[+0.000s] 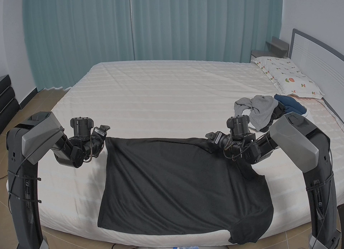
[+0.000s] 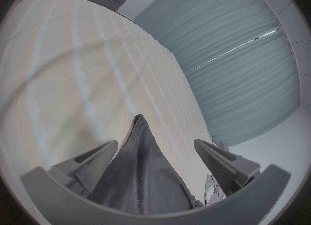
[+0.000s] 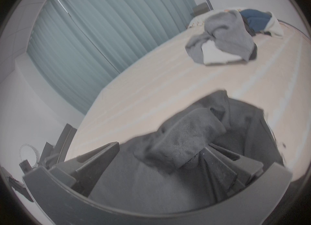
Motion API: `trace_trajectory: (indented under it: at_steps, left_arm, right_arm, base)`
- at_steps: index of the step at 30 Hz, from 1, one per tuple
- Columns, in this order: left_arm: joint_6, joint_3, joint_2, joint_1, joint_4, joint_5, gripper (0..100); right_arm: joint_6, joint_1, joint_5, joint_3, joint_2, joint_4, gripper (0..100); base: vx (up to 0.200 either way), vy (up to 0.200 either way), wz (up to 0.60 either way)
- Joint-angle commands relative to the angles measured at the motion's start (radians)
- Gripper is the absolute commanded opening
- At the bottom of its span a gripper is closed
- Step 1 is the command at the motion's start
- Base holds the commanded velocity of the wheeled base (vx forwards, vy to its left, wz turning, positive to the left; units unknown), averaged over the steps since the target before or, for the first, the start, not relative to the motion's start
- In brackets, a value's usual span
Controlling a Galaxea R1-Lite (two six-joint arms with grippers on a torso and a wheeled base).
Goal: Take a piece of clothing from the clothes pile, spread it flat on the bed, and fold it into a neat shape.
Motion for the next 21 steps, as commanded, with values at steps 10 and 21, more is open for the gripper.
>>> trace_trajectory:
  at_steps: [10,21]
  left_arm:
    - [0.002,-0.010,0.011,-0.003,-0.002,0.005,100]
    - [0.011,-0.009,0.013,-0.004,-0.002,0.007,100]
  right_arm:
    - [-0.096,-0.084,-0.114,-0.525,0.283,-0.087,100]
    - [-0.131,-0.132,-0.126,-0.470,0.204,-0.004,100]
  base:
    - [0.000,0.000,0.00]
    - [0.000,0.000,0.00]
